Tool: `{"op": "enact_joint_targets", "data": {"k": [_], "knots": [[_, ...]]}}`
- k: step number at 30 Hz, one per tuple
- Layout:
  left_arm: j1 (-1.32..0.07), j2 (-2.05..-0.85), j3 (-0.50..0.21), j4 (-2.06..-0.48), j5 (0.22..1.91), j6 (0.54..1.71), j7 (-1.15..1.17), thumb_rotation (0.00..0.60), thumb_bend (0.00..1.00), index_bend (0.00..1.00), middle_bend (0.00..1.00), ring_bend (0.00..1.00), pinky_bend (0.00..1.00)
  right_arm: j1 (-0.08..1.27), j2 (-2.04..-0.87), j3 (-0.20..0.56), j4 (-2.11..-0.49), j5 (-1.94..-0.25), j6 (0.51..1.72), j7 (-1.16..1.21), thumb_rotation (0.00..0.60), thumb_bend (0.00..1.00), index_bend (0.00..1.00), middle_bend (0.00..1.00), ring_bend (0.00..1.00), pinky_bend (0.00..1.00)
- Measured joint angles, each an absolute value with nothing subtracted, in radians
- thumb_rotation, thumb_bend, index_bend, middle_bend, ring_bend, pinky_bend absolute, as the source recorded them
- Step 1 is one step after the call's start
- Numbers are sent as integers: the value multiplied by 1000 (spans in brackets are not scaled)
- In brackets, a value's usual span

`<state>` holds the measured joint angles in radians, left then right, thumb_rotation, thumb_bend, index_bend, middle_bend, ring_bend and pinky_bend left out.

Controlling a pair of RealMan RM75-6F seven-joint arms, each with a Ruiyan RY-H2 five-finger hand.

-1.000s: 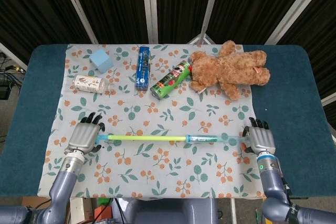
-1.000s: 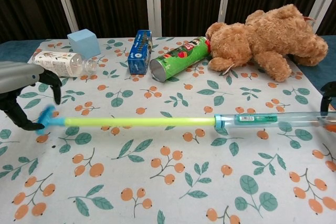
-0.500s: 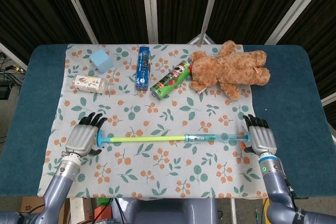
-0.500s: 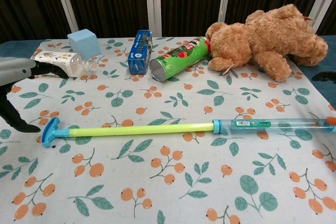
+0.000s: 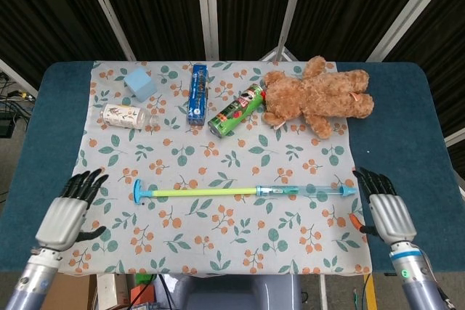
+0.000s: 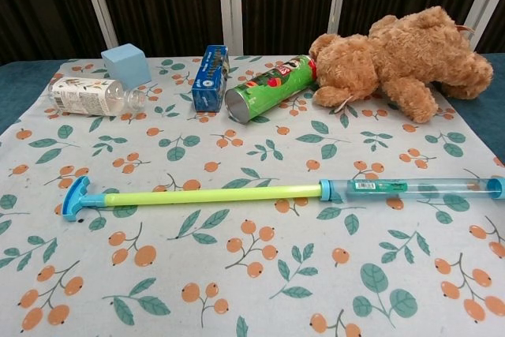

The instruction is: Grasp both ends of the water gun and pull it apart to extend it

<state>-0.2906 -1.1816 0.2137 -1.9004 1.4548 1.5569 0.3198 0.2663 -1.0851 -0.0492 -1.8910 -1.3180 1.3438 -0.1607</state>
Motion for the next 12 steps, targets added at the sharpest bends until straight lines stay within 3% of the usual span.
{"op": "enact_joint_targets", "data": {"k": [5,12], "knots": [[-216,-1148,243,-1779,1543,1641,253,600,131,0,0,0,31,150,-1047,-114,-1825,-1465,1481,-89,600,328,0,0,0,0],[-120,-1111,233,-1691,1559,1709,129,600,131,0,0,0,31,67,-1036,-118,-1767,-1508,1588,-24,600,329,0,0,0,0]]}}
